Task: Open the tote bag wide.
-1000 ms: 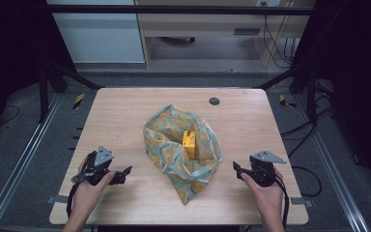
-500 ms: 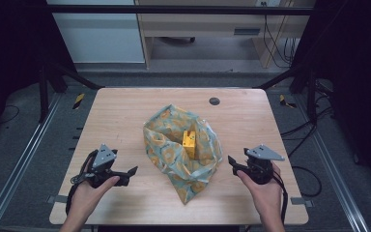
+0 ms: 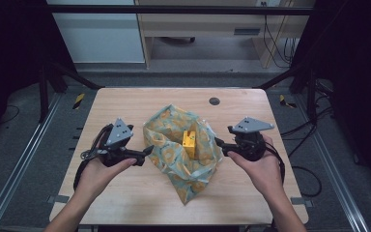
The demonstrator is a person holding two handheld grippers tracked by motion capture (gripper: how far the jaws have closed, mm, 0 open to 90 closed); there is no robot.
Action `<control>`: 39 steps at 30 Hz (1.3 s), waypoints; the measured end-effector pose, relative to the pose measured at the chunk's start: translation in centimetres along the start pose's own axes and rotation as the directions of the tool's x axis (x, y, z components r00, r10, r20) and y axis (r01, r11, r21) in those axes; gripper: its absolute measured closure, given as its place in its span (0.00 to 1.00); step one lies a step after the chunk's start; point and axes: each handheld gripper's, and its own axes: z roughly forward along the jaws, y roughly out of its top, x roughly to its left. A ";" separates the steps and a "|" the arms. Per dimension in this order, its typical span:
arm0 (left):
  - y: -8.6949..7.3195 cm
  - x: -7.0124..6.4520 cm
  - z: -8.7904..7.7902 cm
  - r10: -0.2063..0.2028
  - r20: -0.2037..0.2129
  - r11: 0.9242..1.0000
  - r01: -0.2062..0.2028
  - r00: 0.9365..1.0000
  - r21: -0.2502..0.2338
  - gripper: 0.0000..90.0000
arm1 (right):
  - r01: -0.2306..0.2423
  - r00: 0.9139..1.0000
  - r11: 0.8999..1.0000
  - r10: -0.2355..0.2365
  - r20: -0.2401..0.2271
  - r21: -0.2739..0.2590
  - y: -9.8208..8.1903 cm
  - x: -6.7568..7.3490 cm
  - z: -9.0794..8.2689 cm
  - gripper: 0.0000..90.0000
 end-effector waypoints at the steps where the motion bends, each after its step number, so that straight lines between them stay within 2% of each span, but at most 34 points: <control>1: 1.0 -0.1 0.0 0.009 0.007 1.000 -0.009 1.000 -0.005 0.10 | 0.013 1.000 1.000 -0.013 -0.009 0.005 0.5 0.1 0.1 0.47; 3: 1.5 0.0 0.1 0.021 0.002 1.000 -0.021 1.000 -0.008 0.11 | 0.025 0.999 1.000 -0.025 -0.021 0.011 1.0 0.1 0.2 0.49; 5: 2.7 0.2 0.4 0.026 0.002 1.000 -0.026 1.000 -0.004 0.12 | 0.040 0.998 0.999 -0.039 -0.051 0.032 2.1 0.0 0.9 0.50; 9: 3.5 0.4 0.9 0.019 0.003 1.000 -0.019 1.000 0.015 0.13 | 0.043 0.997 0.998 -0.039 -0.070 0.050 3.2 -0.5 2.1 0.54; 15: 4.3 -0.6 1.4 0.054 0.040 0.998 -0.054 0.998 0.019 0.23 | 0.060 0.994 0.995 -0.052 -0.100 0.077 4.2 -0.4 3.2 0.60; 16: 4.5 -1.2 1.7 0.058 0.053 0.998 -0.060 0.997 0.029 0.23 | 0.073 0.992 0.993 -0.062 -0.110 0.094 4.6 -0.2 3.7 0.60; 18: 4.5 -1.4 1.9 0.058 0.061 0.998 -0.060 0.996 0.036 0.23 | 0.089 0.990 0.990 -0.077 -0.117 0.107 4.8 0.0 4.2 0.59; 22: 4.5 -2.1 3.1 0.100 0.087 0.989 -0.108 0.991 0.098 0.24 | 0.118 0.987 0.985 -0.103 -0.125 0.122 5.2 0.3 5.2 0.58; 23: 4.5 -2.1 3.1 0.100 0.087 0.989 -0.108 0.991 0.098 0.24 | 0.118 0.987 0.985 -0.103 -0.125 0.122 5.2 0.3 5.2 0.58; 25: 4.1 -2.4 4.2 0.108 0.103 0.984 -0.121 0.989 0.130 0.24 | 0.135 0.984 0.982 -0.117 -0.133 0.135 5.4 0.6 5.8 0.58; 30: 3.5 -2.5 5.1 0.100 0.124 0.983 -0.118 0.987 0.143 0.20 | 0.148 0.982 0.979 -0.128 -0.138 0.142 5.4 0.8 6.3 0.56; 35: 3.1 -2.6 5.5 0.102 0.135 0.980 -0.122 0.986 0.154 0.15 | 0.138 0.984 0.980 -0.119 -0.133 0.144 5.3 0.7 6.5 0.52; 39: 2.9 -2.7 5.9 0.108 0.158 0.977 -0.134 0.981 0.164 0.13 | 0.134 0.984 0.981 -0.115 -0.132 0.141 5.4 0.7 6.7 0.51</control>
